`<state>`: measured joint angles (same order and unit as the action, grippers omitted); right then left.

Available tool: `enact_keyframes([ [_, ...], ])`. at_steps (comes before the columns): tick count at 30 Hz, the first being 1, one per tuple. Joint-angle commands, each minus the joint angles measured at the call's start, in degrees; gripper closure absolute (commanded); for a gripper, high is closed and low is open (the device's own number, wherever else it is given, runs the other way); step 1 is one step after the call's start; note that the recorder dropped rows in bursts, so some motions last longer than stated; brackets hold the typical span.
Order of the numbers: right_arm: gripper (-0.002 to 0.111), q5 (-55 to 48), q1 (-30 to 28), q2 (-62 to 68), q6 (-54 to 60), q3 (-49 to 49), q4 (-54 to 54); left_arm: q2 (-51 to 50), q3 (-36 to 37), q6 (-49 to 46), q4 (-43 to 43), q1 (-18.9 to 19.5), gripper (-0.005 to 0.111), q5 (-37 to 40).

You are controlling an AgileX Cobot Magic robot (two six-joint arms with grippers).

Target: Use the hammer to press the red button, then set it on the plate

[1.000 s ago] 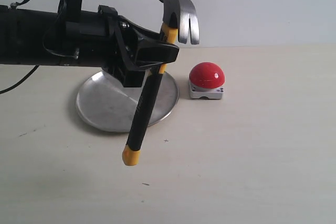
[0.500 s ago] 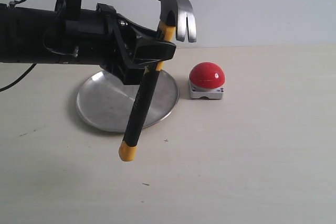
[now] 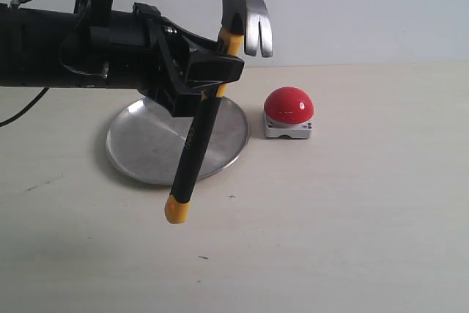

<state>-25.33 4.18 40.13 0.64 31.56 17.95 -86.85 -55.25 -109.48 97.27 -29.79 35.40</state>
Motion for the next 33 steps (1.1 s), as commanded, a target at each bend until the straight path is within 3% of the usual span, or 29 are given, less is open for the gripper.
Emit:
enact_keyframes([
  [1,0.108,-5.7,3.2,10.2,9.8,0.8,7.4,1.1,-1.0,0.1,2.7,0.1,0.107,1.3],
  [4,0.108,-4.0,8.6,13.0,16.6,-0.5,15.8,1.1,-1.0,0.1,2.7,0.1,0.107,1.3],
  [10,0.108,12.4,24.0,13.3,26.7,-7.5,33.0,1.1,-1.6,1.9,2.7,0.1,0.107,1.3],
  [17,0.108,33.5,41.6,14.9,25.6,-12.4,36.4,1.1,-2.2,5.4,2.7,0.1,0.107,1.3],
  [23,0.108,50.1,54.5,24.2,18.8,-12.2,34.0,1.1,-3.1,8.2,2.7,0.1,0.107,0.2],
  [27,0.106,59.2,59.3,33.5,7.9,-11.0,21.1,1.1,-3.1,8.2,2.7,0.1,0.107,-2.6],
  [30,0.095,67.3,60.5,38.7,-3.3,-10.0,6.8,1.0,-3.1,8.2,2.7,0.1,0.107,-4.7],
  [33,0.080,70.2,60.5,42.8,-5.2,-8.3,6.6,1.0,-3.1,9.6,2.7,0.1,0.107,-6.2],
])
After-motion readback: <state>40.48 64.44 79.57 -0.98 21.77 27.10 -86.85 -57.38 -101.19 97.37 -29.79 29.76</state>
